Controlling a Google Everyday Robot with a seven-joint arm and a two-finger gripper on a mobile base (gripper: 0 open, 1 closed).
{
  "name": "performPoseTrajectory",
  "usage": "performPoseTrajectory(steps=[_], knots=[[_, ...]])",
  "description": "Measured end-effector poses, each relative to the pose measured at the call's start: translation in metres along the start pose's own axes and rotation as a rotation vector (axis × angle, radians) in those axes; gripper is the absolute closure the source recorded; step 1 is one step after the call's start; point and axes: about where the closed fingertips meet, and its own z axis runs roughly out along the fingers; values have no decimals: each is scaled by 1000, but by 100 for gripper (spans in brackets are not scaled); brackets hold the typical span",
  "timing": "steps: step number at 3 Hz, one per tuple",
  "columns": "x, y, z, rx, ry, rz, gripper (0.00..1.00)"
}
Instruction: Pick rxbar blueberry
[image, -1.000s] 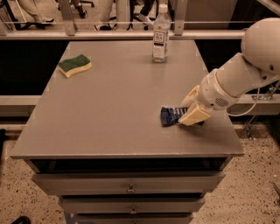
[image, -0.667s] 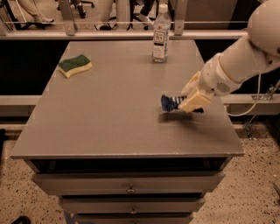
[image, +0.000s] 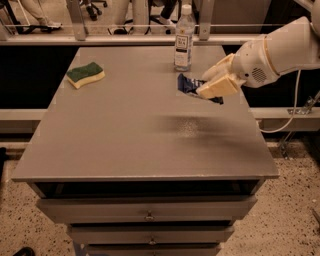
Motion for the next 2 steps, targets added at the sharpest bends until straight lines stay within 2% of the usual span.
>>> performPoseTrajectory(steps=[1,2], knots=[[-9,5,1,-26,-164,134,100],[-17,8,-1,-36,-192,147,100]])
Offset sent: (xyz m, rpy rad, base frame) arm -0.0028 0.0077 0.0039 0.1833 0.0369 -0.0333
